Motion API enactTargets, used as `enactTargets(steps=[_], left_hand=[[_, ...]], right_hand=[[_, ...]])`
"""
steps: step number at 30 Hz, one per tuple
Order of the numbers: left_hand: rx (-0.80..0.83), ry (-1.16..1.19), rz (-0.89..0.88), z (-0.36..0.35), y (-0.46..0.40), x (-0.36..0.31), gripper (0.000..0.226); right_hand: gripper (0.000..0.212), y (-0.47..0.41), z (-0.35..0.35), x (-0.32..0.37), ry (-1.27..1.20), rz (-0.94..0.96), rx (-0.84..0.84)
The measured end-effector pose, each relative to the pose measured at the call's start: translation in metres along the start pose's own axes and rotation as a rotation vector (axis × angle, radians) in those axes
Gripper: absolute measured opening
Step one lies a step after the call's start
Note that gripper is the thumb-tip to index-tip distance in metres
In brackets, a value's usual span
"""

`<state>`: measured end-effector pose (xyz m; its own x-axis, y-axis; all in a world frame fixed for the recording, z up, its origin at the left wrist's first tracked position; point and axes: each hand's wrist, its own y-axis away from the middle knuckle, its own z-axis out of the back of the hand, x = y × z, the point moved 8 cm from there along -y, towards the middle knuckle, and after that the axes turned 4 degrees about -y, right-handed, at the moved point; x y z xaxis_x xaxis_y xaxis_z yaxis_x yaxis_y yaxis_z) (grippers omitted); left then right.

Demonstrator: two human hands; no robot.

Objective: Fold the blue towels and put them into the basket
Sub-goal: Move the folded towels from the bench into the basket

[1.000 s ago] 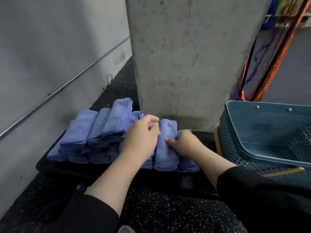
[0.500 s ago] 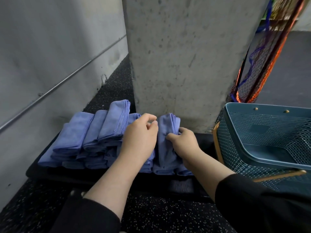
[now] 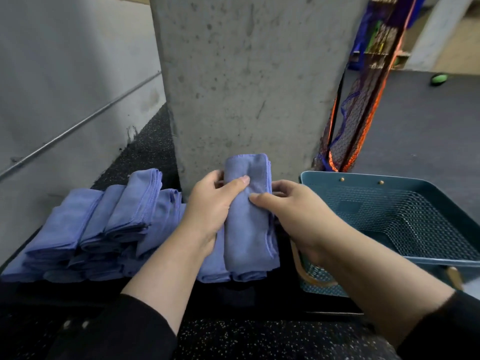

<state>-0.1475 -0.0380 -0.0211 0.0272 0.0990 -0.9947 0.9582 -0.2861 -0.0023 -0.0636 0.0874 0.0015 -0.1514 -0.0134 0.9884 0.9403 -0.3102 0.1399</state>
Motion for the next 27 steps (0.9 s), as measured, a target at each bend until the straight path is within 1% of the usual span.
enactTargets(steps=[3,4,6,8,11,14,17,19,23,27], left_hand=[[0.011,0.101,-0.037,-0.032,-0.004,-0.004,0.027],[0.008,0.079,-0.027,-0.042,-0.006,-0.002,0.026],[0.034,-0.133,0.012,-0.062,-0.011,0.013,0.026],[0.096,-0.346,0.070,-0.081,-0.013,0.031,0.033],[0.174,-0.436,0.122,-0.104,-0.012,0.048,0.043],[0.205,-0.553,0.066,-0.120,-0.019,0.051,0.045],[0.187,-0.520,0.048,-0.125,-0.025,0.053,0.036],[0.188,-0.503,0.043,-0.126,-0.024,0.052,0.034],[0.236,-0.512,0.026,-0.129,-0.020,0.055,0.036],[0.265,-0.474,0.035,-0.129,-0.024,0.059,0.037]], right_hand=[[0.015,0.005,0.046,0.037,0.077,0.059,-0.033],[0.014,0.006,0.066,0.051,0.119,0.080,-0.069],[0.015,0.007,0.112,0.069,0.179,0.080,-0.149],[0.013,0.001,0.157,0.070,0.236,0.011,-0.210],[0.013,-0.012,0.206,0.041,0.359,-0.168,-0.229],[0.018,-0.025,0.234,0.005,0.495,-0.300,-0.204],[0.018,-0.038,0.242,-0.026,0.577,-0.395,-0.146],[0.021,-0.045,0.238,-0.048,0.585,-0.456,-0.087],[0.018,-0.061,0.214,-0.089,0.498,-0.577,0.056],[0.026,-0.078,0.191,-0.128,0.419,-0.680,0.159]])
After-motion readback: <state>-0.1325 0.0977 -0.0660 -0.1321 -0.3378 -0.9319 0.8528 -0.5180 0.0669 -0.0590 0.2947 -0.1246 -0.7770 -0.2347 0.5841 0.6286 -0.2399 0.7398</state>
